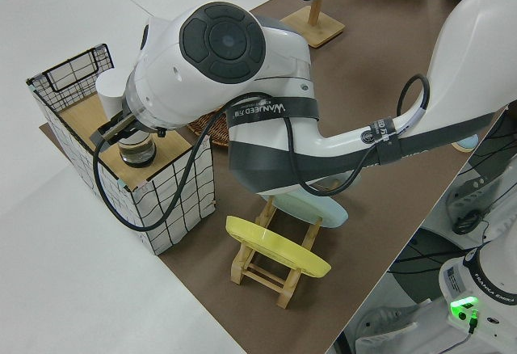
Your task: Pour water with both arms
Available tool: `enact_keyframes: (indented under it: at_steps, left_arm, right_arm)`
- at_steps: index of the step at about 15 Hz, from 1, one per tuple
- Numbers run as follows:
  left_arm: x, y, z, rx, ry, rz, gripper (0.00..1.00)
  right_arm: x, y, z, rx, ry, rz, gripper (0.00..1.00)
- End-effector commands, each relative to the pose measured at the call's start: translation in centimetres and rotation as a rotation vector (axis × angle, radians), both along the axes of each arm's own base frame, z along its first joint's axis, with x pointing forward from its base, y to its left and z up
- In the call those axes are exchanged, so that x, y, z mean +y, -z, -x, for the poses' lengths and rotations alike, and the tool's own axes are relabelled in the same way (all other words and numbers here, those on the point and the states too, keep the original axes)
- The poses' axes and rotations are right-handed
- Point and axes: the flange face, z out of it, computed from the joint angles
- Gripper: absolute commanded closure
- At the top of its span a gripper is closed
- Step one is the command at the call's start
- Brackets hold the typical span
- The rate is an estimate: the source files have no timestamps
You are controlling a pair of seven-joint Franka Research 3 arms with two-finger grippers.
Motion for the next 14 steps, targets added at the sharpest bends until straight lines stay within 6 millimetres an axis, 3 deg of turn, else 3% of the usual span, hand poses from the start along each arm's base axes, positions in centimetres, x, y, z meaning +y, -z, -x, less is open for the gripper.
enact_keyframes:
  at_steps: [1,3,10,12,14]
  left_arm:
    - [0.4,1.3,-0.2,-0.035,0.0,-0.015,0.0]
    - [0.3,1.4,-0.4,-0.036,0.001,-0.015,0.0]
    - [0.1,2.4,-0.9,-0.037,-0.014,0.002,0.01]
    - [0.1,2.4,-1.0,-0.038,-0.016,0.005,0.22]
    - [-0.1,2.2,-1.2,-0.04,-0.017,0.007,0.58]
  right_arm:
    - [-0.4,-0.7,-0.4,0.009,0.0,0.019,1.0]
    - [-1.0,-1.1,-0.3,0.032,0.005,0.029,1.0]
    - [-3.4,-5.1,0.3,0.045,0.025,0.037,1.0]
    - [-5.1,-5.6,0.0,0.039,0.044,0.038,1.0]
    - [-5.7,-6.0,0.0,0.038,0.049,0.039,1.0]
